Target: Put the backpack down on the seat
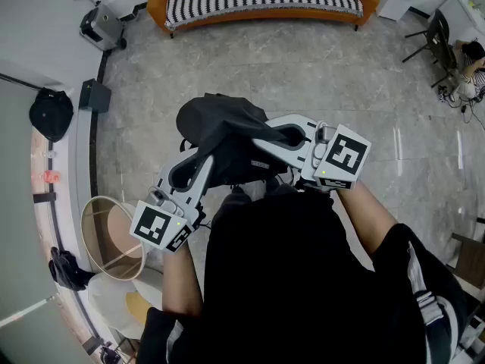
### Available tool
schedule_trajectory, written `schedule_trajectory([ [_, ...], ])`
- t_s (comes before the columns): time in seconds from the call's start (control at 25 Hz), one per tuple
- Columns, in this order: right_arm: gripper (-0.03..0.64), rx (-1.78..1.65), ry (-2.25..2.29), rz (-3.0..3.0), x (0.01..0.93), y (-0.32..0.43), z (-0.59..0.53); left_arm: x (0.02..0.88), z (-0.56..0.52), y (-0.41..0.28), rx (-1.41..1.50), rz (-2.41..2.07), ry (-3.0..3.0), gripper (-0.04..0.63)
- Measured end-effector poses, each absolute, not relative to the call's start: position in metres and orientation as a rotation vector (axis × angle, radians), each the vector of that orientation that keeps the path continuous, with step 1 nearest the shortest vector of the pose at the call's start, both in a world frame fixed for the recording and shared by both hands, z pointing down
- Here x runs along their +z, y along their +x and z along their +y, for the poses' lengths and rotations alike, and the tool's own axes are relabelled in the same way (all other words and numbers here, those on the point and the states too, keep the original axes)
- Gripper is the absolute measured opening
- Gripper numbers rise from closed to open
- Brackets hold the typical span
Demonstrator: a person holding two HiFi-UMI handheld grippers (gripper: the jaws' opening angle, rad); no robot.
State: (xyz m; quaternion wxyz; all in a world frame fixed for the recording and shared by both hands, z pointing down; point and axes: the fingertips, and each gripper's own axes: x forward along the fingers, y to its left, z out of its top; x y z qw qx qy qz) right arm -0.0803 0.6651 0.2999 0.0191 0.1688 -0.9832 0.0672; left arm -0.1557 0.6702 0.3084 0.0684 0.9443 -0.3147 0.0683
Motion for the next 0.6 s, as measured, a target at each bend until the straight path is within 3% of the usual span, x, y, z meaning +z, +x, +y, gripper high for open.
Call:
schedule_trajectory([
  [0.6, 0.031, 0.216, 0.580, -3.030, 0.3030, -0.0804, 0.6629, 0.3091, 0.6690, -0.1541, 0.241, -0.935, 2.849, 0.054],
])
